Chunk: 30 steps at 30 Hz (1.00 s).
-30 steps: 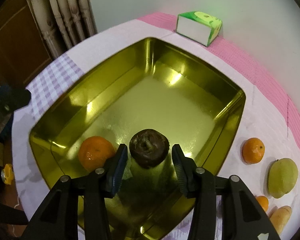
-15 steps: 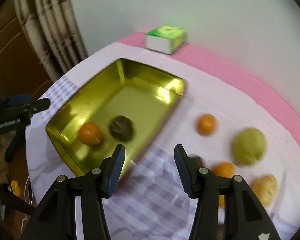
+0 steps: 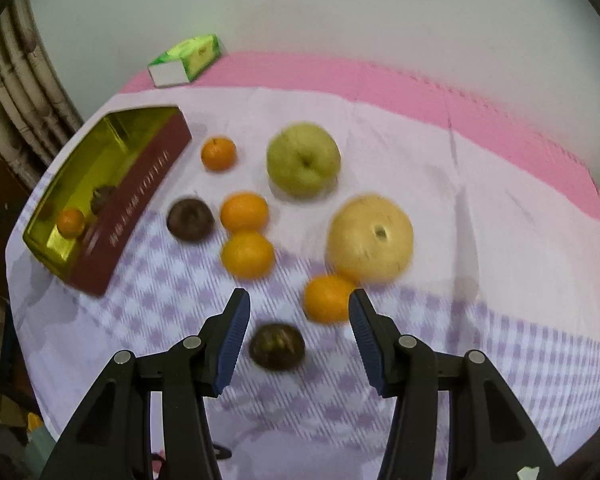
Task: Organize fruits
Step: 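Grasp another dark brown fruit on the cloth with the right gripper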
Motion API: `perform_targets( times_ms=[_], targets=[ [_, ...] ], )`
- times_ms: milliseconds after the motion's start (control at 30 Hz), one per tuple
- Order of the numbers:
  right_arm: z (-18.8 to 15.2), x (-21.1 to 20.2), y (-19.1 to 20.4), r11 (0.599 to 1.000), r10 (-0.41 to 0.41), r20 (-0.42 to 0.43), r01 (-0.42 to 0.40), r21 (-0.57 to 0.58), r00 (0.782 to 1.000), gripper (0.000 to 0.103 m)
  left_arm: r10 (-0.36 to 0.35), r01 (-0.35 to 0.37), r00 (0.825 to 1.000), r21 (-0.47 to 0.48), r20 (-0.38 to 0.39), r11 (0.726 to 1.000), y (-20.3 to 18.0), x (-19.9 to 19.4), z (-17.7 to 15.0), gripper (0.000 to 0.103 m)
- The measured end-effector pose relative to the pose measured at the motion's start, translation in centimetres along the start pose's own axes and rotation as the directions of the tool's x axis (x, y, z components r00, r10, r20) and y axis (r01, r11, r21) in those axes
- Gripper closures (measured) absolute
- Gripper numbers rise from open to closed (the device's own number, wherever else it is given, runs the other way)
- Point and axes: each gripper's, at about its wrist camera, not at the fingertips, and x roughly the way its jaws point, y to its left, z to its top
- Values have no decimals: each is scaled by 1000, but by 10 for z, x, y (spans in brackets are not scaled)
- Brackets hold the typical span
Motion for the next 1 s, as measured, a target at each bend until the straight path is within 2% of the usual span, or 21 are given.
perform_targets(
  times_ms=[267, 533, 833, 1000],
  targets=[
    [-25, 24, 6, 999, 44, -77, -42, 22, 996, 54, 3, -3, 1000, 11, -6, 1000, -4, 1, -2, 22],
    [-23, 38, 11, 998, 60, -80, -57, 32, 995, 54, 8, -7, 1000, 34, -16, 999, -9, 4, -3, 21],
    [-23, 47, 12, 997, 74, -82, -72, 31, 994, 65, 18, -16, 1000, 72, -24, 997, -19, 7, -5, 21],
    [-24, 47, 15, 998, 68, -73, -67, 20, 995, 66, 22, -19, 999, 104, -28, 994, -28, 8, -7, 21]
  ],
)
